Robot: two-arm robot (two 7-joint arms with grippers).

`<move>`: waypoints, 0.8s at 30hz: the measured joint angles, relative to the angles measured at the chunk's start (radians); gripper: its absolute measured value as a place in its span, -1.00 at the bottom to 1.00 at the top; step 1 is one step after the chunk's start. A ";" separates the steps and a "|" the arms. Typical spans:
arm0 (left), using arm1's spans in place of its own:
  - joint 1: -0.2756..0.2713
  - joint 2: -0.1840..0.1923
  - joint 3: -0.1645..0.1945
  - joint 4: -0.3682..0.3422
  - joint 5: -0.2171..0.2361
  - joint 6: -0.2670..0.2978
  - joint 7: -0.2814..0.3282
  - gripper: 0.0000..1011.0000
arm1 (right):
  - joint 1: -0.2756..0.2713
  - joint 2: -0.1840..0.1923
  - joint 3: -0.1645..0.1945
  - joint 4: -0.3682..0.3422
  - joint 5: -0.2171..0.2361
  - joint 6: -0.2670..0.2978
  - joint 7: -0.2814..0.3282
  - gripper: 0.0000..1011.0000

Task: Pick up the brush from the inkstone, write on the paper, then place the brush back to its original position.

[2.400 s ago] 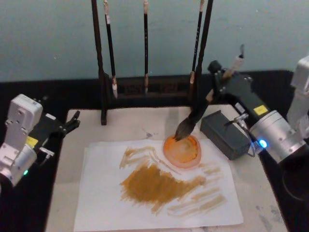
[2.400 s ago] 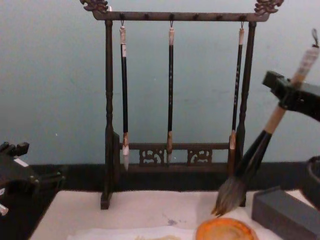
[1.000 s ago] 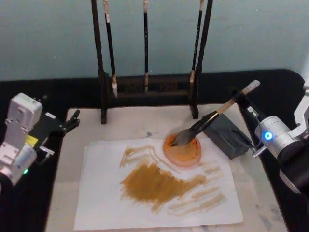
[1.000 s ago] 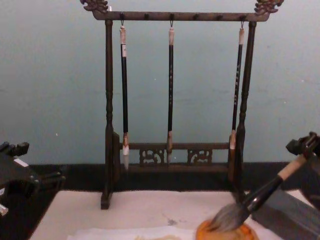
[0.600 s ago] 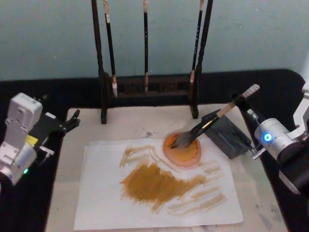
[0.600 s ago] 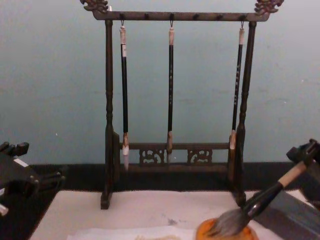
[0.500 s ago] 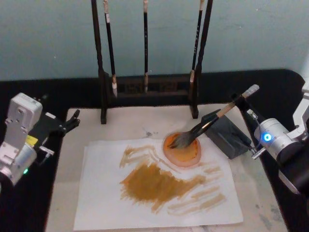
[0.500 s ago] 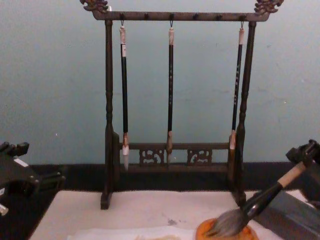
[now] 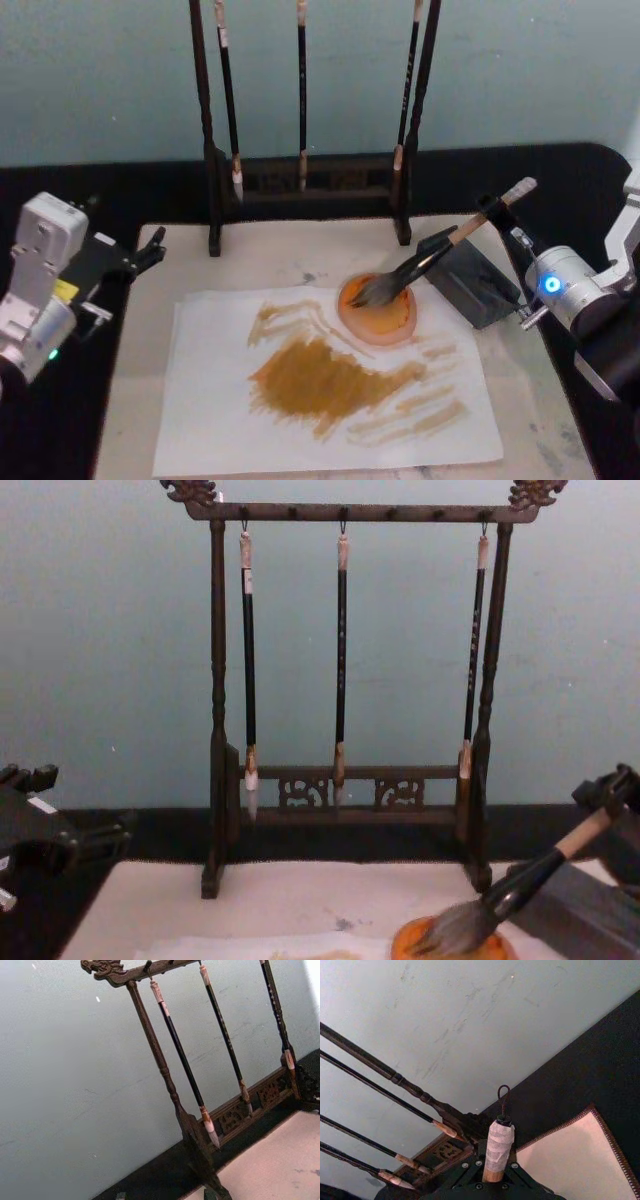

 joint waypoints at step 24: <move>0.000 0.000 0.000 0.000 0.000 0.000 0.000 1.00 | 0.003 0.008 -0.011 0.003 0.007 -0.010 -0.008 -0.87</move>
